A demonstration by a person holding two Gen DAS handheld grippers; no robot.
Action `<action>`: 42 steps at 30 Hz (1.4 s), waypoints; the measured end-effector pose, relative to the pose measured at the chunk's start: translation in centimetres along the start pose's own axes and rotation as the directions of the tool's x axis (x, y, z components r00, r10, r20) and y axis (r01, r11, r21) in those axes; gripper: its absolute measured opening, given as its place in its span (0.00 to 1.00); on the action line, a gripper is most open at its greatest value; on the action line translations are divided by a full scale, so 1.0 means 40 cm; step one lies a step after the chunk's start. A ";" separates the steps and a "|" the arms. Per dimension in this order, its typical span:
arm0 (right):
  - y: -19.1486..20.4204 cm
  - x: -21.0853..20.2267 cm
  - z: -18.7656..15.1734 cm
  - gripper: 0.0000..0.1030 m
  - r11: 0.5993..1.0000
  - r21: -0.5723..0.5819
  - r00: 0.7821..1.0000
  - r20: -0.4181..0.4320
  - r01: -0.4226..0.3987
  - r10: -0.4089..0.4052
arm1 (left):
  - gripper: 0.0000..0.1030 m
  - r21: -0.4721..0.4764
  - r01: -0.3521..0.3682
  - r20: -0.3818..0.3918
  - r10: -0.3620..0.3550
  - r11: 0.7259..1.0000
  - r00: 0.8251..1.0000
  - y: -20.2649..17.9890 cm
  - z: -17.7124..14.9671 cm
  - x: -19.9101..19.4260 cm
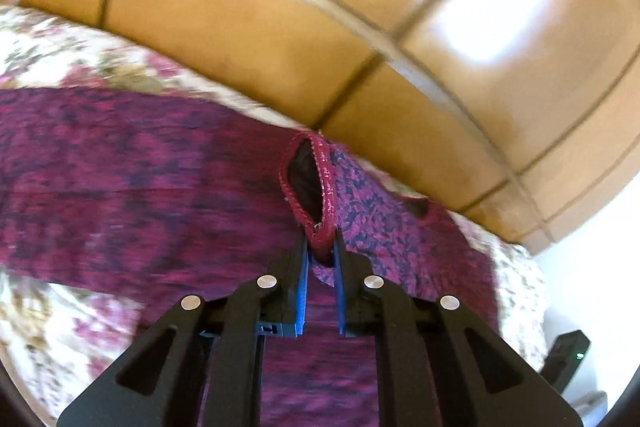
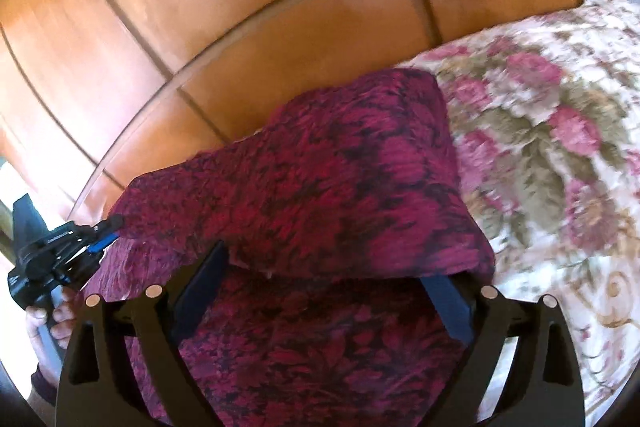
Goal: Fold small clothes
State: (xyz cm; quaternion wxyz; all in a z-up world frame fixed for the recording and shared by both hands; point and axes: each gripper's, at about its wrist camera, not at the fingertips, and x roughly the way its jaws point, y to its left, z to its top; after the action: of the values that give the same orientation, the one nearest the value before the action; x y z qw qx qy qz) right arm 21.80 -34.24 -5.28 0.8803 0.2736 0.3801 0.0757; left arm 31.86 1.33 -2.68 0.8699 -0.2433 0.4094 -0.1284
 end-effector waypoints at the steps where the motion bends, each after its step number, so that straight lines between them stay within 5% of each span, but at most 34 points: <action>1: 0.000 0.006 -0.004 0.94 1.000 0.001 1.000 -0.008 0.008 -0.008 | 0.10 0.009 -0.033 -0.004 0.033 0.999 0.999 0.022 -0.002 -0.001; 7: -0.021 -0.010 -0.028 0.94 1.000 0.016 0.999 -0.032 -0.014 0.015 | 0.10 0.109 -0.128 -0.038 0.133 0.986 0.990 0.033 -0.060 0.044; 19: 0.073 -0.141 -0.040 0.93 0.989 -0.132 0.997 -0.001 -0.071 0.071 | 0.10 0.167 -0.091 0.001 0.092 0.982 0.996 0.021 -0.103 -0.021; 25: 0.093 0.006 0.065 0.93 0.986 -0.140 0.996 0.022 0.085 -0.082 | 0.10 0.162 -0.092 0.002 0.093 0.983 0.996 0.031 -0.113 -0.040; 30: 0.044 0.133 0.108 0.89 0.954 -0.152 0.965 -0.011 0.258 -0.263 | 0.10 0.145 -0.112 -0.052 0.120 0.983 0.991 0.057 -0.122 0.002; 35: 0.034 0.174 0.096 0.90 0.929 -0.194 0.947 0.000 0.314 -0.320 | 0.10 0.135 -0.099 -0.033 0.104 0.986 0.994 0.053 -0.126 -0.023; 42: 0.059 0.142 0.083 0.94 0.913 -0.221 0.939 0.037 0.342 -0.343 | 0.10 0.205 -0.062 0.109 0.041 0.977 0.993 -0.029 -0.099 -0.130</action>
State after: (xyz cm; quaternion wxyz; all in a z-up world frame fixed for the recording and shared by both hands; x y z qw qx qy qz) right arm 28.30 -31.71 -5.71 0.9046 0.1017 0.4122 -0.0369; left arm 25.48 1.27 -0.84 0.9137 -0.1466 0.3542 -0.1352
